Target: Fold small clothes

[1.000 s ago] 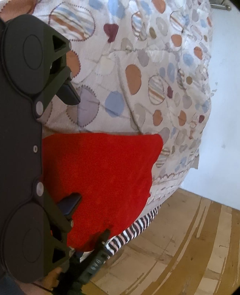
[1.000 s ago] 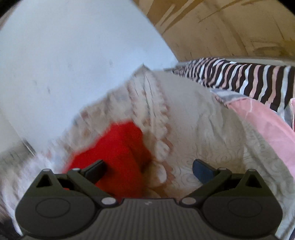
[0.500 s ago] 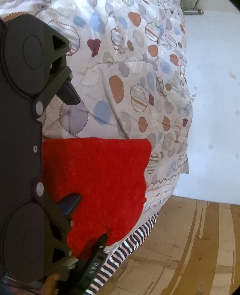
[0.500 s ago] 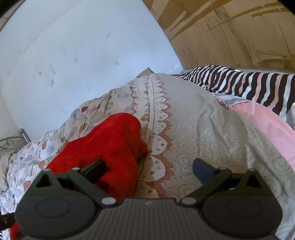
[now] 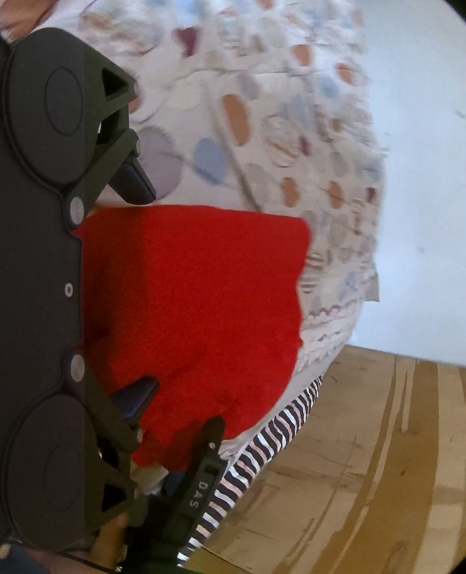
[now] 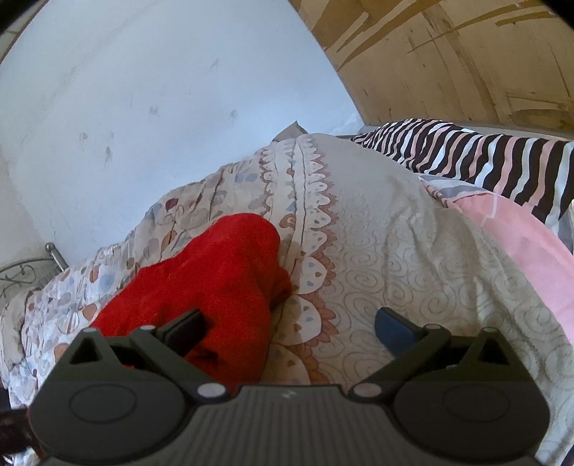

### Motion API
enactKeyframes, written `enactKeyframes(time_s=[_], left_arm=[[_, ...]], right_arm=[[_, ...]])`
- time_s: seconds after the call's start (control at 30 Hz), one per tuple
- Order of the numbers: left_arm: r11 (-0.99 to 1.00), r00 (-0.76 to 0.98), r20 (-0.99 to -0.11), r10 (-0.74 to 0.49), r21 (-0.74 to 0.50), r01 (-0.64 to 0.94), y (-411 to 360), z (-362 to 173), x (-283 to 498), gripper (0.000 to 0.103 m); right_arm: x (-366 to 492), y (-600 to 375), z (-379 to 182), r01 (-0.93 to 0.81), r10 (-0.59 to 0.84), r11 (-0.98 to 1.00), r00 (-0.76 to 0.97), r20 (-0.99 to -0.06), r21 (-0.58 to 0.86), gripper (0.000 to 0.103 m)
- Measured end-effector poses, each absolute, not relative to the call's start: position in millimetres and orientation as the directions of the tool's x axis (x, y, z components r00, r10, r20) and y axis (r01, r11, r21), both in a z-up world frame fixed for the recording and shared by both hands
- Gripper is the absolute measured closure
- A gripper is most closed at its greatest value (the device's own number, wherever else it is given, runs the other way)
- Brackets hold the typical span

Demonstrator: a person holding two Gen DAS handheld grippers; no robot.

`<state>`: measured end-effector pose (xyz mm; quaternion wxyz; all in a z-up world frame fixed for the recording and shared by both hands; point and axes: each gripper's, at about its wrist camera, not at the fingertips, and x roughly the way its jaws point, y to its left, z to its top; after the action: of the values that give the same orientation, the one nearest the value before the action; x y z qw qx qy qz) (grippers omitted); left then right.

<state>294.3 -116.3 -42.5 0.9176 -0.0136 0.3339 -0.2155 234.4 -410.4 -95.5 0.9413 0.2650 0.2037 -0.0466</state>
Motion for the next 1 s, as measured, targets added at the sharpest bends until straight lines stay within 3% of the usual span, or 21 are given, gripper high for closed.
enactKeyframes(time_s=[0.13, 0.27, 0.43, 0.6, 0.77, 0.87, 1.0], left_arm=[[0.886, 0.653, -0.599, -0.463, -0.296, 0.357, -98.0, -38.4, 302.1, 0.001], [0.857, 0.663, -0.543, -0.516, -0.337, 0.391, -84.2, -20.1, 304.4, 0.001], [0.816, 0.671, -0.467, -0.576, -0.385, 0.432, -63.7, -6.2, 318.7, 0.001], [0.847, 0.667, -0.525, -0.529, -0.365, 0.385, -56.9, -14.2, 349.7, 0.001], [0.807, 0.593, -0.549, -0.589, -0.442, 0.392, -52.1, -33.0, 383.3, 0.001], [0.77, 0.536, -0.554, -0.637, -0.5, 0.397, -52.1, -45.4, 399.2, 0.001], [0.779, 0.513, -0.587, -0.627, -0.478, 0.406, -63.9, -55.5, 410.2, 0.001]], right_arm=[[224.8, -423.2, -87.3, 0.127, 0.085, 0.818, 0.938, -0.336, 0.561, 0.0], [223.7, -433.1, -75.0, 0.057, 0.122, 0.801, 0.959, -0.254, 0.596, 0.0], [254.7, -430.3, -61.7, -0.018, 0.205, 0.844, 0.935, -0.291, 0.536, 0.0], [298.8, -424.3, -64.2, -0.073, 0.3, 0.841, 0.888, -0.349, 0.535, 0.0], [329.9, -426.5, -81.7, -0.022, 0.308, 0.832, 0.85, -0.427, 0.555, 0.0], [327.5, -425.0, -94.4, -0.049, 0.31, 0.835, 0.865, -0.395, 0.548, 0.0], [319.0, -424.2, -101.0, -0.072, 0.306, 0.835, 0.885, -0.351, 0.546, 0.0]])
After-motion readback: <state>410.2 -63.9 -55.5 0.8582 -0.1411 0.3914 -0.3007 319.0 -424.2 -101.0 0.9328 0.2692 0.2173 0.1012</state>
